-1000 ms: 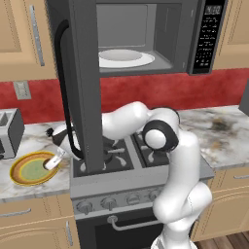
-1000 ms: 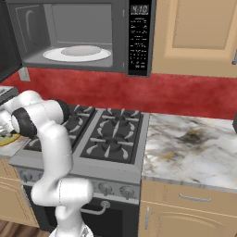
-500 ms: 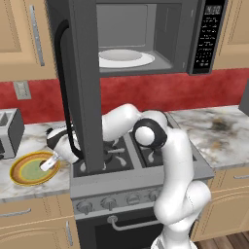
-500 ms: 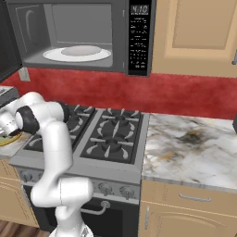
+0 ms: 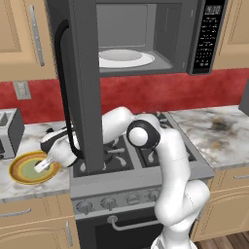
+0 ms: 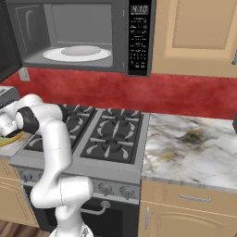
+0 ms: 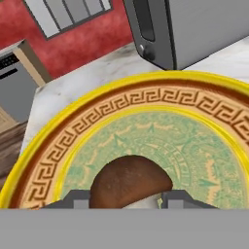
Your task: Pick the mushroom from the microwave and place it on plate located on the counter.
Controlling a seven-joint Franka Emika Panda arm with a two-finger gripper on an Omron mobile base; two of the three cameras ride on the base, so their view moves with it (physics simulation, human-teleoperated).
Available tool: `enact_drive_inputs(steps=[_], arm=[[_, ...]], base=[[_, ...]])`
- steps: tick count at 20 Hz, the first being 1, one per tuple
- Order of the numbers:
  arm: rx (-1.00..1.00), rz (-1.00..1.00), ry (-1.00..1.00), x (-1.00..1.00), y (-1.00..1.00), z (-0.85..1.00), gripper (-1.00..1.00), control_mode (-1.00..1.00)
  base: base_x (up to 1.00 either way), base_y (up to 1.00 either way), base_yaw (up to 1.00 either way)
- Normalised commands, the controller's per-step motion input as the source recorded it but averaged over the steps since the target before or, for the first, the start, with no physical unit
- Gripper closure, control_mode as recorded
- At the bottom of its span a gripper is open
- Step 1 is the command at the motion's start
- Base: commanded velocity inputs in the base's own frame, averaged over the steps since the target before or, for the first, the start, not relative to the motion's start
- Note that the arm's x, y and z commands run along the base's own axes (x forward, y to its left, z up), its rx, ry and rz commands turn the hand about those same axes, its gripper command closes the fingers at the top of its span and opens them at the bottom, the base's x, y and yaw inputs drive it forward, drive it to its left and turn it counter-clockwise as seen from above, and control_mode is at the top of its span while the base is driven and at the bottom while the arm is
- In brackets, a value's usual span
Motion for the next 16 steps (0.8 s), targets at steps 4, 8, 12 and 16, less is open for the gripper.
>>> enact_drive_inputs(steps=[4, 8, 12, 16], arm=[[0.00, 0.00, 0.00, 0.00, 0.00, 0.00, 1.00, -1.00], [0.00, 0.00, 0.00, 0.00, 0.00, 0.00, -1.00, -1.00], [0.00, 0.00, 0.00, 0.00, 0.00, 0.00, -1.00, -1.00], [0.01, 0.00, 0.00, 0.00, -0.05, 0.00, -1.00, -1.00]], base=[[0.00, 0.00, 0.00], [0.00, 0.00, 0.00], [0.00, 0.00, 0.00], [0.00, 0.00, 0.00]])
